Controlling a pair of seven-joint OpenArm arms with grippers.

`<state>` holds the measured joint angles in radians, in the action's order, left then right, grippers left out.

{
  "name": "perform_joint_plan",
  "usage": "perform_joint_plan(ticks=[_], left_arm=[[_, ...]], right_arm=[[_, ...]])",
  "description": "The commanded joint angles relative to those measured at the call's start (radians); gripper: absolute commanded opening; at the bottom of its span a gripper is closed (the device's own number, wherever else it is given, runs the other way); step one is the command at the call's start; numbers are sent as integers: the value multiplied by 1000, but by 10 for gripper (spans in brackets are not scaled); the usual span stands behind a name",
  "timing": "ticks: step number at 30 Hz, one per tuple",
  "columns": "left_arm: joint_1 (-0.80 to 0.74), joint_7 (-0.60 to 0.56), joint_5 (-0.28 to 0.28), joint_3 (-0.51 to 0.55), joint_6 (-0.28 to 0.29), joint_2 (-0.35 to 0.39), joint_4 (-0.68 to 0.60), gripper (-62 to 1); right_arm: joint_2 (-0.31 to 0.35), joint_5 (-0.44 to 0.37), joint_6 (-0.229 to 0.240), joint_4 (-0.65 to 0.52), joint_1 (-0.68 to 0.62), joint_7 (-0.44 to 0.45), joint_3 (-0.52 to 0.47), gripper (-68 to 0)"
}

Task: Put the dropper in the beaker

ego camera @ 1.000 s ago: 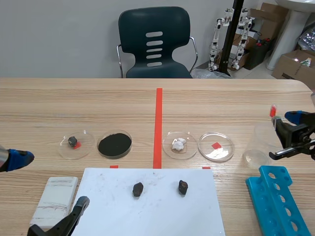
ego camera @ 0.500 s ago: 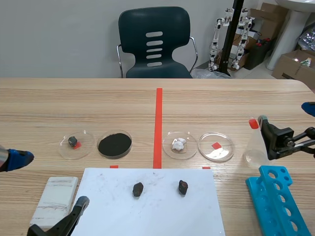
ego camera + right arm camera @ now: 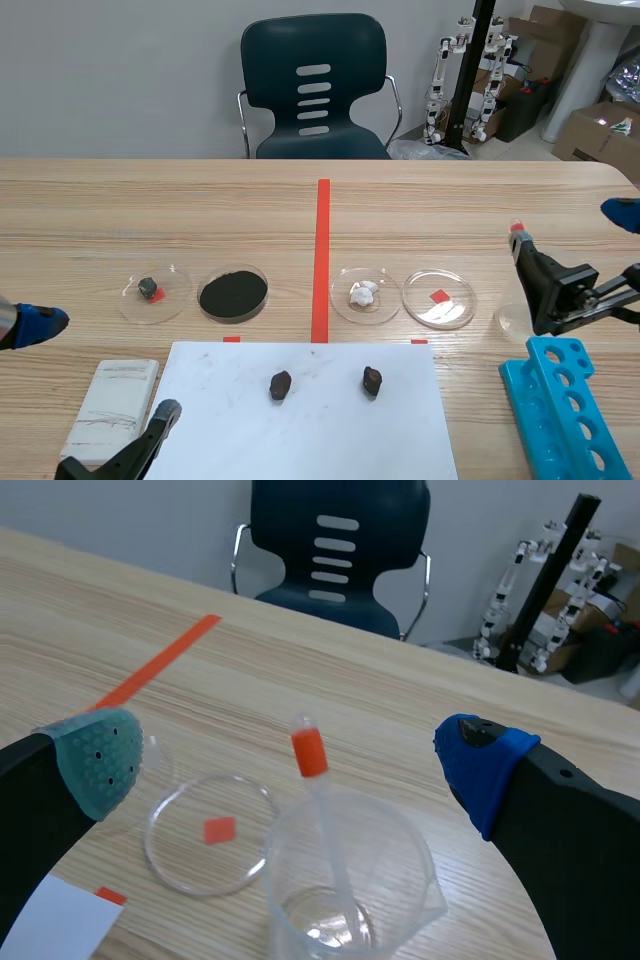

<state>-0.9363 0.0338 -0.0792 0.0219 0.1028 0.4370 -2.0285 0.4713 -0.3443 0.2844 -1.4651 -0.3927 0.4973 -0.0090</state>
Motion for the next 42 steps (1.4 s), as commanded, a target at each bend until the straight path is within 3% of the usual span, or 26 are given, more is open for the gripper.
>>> perform_joint_plan(ticks=[1,42], left_arm=[[-5,-13,-5,1,-2,-6,-7,14],[-5,-13,-5,1,-2,-6,-7,14]], right_arm=[[5,-7,-1,-25,-10,15,-1,-65],[5,0,-1,-48,-45,14,-1,-65]])
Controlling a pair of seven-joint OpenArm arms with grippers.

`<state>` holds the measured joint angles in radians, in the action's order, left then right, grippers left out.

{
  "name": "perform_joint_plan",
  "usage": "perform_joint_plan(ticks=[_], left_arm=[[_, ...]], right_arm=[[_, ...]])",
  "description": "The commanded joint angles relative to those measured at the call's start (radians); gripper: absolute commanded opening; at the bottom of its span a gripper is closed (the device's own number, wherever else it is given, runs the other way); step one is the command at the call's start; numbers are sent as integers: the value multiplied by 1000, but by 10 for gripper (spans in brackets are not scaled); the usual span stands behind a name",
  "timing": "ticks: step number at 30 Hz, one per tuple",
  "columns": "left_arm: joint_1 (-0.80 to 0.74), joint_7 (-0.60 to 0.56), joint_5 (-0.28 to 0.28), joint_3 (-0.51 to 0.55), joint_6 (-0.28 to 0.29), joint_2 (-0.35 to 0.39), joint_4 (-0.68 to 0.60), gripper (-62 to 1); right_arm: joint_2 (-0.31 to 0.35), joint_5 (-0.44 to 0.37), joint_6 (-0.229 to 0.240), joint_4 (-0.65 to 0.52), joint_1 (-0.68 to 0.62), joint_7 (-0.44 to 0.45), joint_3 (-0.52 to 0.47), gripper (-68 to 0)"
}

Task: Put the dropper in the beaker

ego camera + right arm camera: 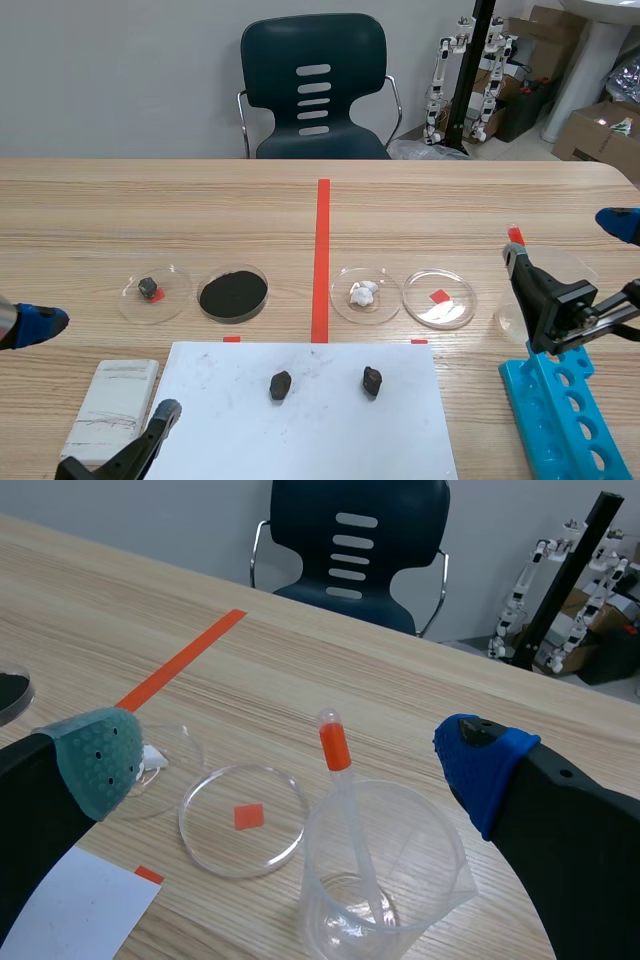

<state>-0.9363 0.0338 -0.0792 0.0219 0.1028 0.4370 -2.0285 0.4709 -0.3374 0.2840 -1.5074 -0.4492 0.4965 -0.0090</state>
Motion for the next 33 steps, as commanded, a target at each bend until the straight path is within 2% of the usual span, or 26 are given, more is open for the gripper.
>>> perform_joint_plan(ticks=[1,30,33], left_arm=[[-5,-13,-5,1,-2,-6,-7,14],[-5,-13,-5,1,-2,-6,-7,14],[-5,-13,-5,1,-2,-6,-7,14]], right_arm=[[6,-7,-1,-6,11,15,-1,-65],[6,-6,-1,-6,11,15,-1,-65],[6,21,-1,-6,11,15,-1,-65]])
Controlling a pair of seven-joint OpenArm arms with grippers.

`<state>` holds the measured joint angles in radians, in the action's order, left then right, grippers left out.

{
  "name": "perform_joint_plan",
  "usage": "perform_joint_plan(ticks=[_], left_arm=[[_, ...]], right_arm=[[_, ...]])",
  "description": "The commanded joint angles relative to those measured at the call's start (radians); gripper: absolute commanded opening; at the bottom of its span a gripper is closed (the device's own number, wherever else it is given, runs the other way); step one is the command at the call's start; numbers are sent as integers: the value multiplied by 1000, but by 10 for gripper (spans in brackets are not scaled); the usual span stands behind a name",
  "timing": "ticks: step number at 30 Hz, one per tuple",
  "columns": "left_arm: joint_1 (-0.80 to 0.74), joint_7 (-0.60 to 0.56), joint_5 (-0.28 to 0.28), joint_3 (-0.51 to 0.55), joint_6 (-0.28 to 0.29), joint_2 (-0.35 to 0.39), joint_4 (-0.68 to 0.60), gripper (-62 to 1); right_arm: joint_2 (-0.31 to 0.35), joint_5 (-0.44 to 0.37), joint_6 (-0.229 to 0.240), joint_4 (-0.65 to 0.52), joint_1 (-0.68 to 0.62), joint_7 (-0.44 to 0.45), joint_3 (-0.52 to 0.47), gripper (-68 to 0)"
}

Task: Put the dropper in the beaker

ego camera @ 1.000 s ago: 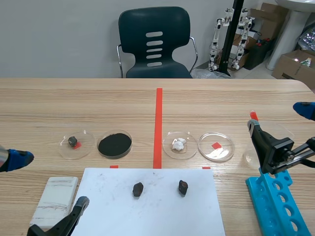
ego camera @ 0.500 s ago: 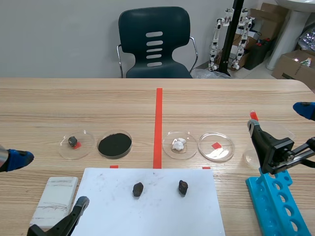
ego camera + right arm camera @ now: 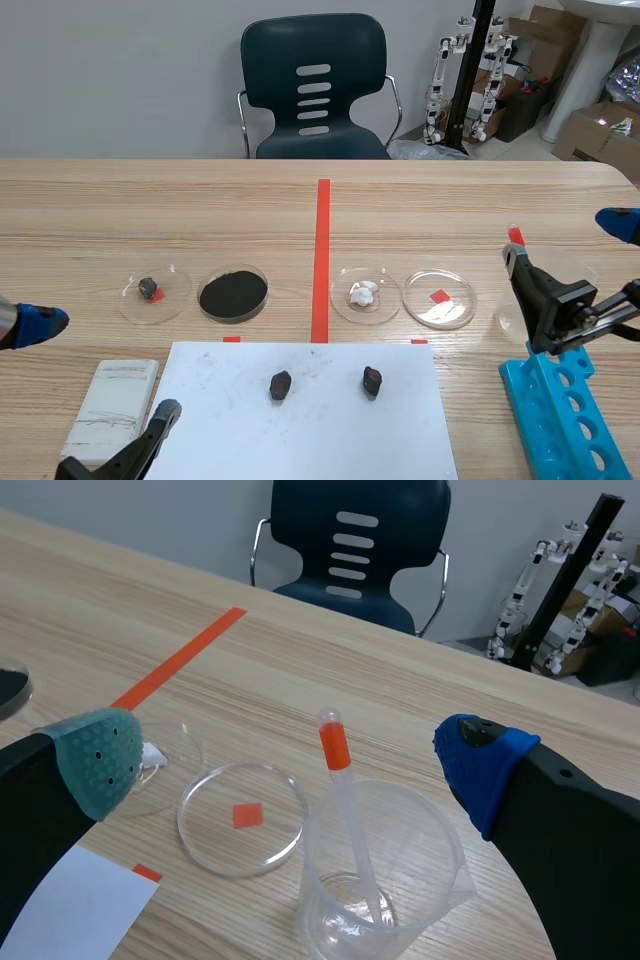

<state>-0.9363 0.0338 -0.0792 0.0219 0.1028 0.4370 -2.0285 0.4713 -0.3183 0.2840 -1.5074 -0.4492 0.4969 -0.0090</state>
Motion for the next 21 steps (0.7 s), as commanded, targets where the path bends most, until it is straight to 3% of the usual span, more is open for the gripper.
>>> perform_joint_plan(ticks=[1,5,7,21], left_arm=[[-5,-13,-5,1,-2,-6,-7,14],[-5,-13,-5,1,-2,-6,-7,14],[-5,-13,-5,1,-2,-6,-7,14],[-5,-13,-5,1,-2,-6,-7,14]], right_arm=[[5,19,-1,-6,11,14,-1,-65],[5,74,-11,-6,11,14,-1,-65],[5,73,-34,-6,12,14,-1,-65],[5,72,-34,-6,12,-10,-1,-65]])
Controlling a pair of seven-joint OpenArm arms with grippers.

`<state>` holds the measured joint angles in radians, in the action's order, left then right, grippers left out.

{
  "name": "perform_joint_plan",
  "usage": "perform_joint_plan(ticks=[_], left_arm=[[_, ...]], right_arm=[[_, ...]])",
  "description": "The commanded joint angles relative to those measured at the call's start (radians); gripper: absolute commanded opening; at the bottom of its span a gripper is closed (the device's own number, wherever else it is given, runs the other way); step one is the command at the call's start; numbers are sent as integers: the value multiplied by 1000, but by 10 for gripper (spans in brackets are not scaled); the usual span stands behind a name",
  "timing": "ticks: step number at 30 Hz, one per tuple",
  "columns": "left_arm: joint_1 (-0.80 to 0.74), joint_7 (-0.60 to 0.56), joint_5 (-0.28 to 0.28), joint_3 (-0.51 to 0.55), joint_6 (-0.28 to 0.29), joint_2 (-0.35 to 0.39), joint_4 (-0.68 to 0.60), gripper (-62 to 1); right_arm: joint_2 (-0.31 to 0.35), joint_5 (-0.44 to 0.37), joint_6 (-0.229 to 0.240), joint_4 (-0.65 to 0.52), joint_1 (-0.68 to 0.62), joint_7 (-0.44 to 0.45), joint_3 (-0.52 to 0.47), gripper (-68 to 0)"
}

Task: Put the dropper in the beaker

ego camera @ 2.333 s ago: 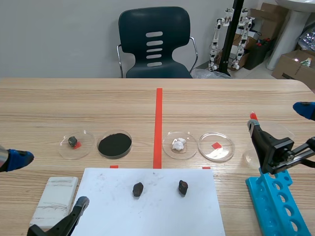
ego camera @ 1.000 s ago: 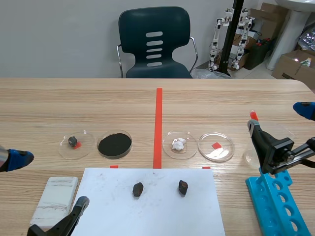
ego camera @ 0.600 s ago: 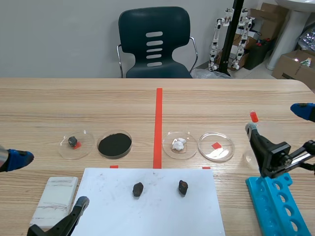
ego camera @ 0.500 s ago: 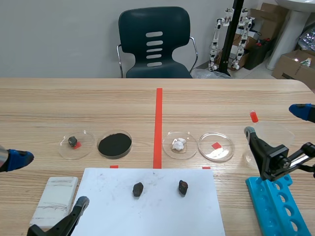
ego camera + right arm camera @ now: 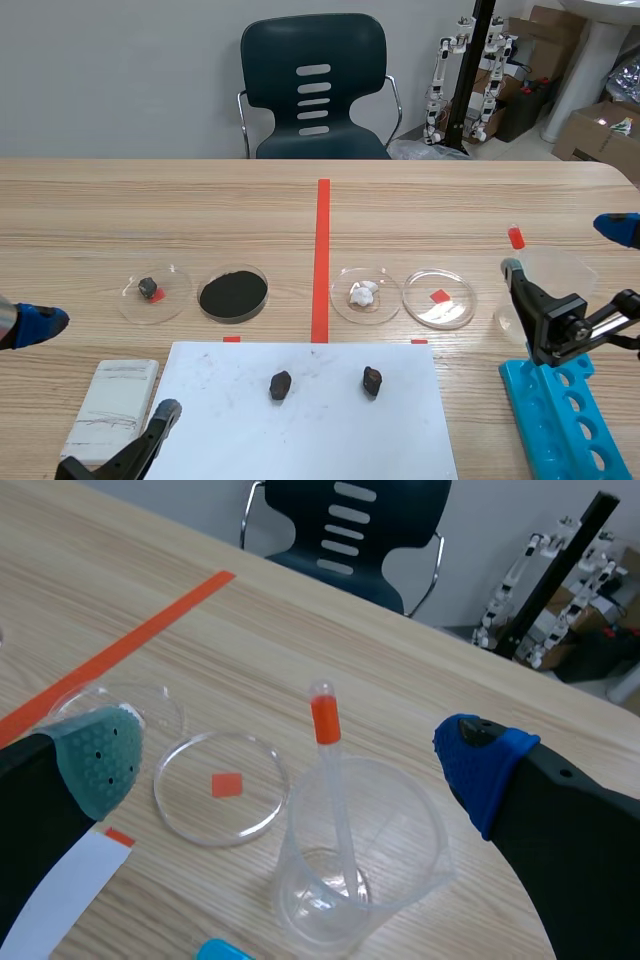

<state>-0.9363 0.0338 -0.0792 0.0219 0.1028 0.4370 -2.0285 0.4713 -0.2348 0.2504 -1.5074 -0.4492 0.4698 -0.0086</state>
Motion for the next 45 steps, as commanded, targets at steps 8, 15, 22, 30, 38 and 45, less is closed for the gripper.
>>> perform_joint_plan(ticks=[8,15,22,30,38,45], left_arm=[[-5,-13,-5,1,-2,-6,-7,14],[-5,-13,-5,1,-2,-6,-7,14],[-5,-13,-5,1,-2,-6,-7,14],[-5,-13,-5,1,-2,-6,-7,14],[-5,-13,-5,1,-2,-6,-7,14],[-5,-13,-5,1,-2,-6,-7,14]], right_arm=[[5,-11,0,-6,12,14,-2,-65],[5,-11,0,-6,12,14,-2,-65],[5,-12,0,-6,11,-13,-2,-65],[5,-12,0,-6,11,-62,-2,-65],[5,-12,0,-6,11,-62,-2,-65],[5,-12,0,-6,11,-62,-2,-65]])
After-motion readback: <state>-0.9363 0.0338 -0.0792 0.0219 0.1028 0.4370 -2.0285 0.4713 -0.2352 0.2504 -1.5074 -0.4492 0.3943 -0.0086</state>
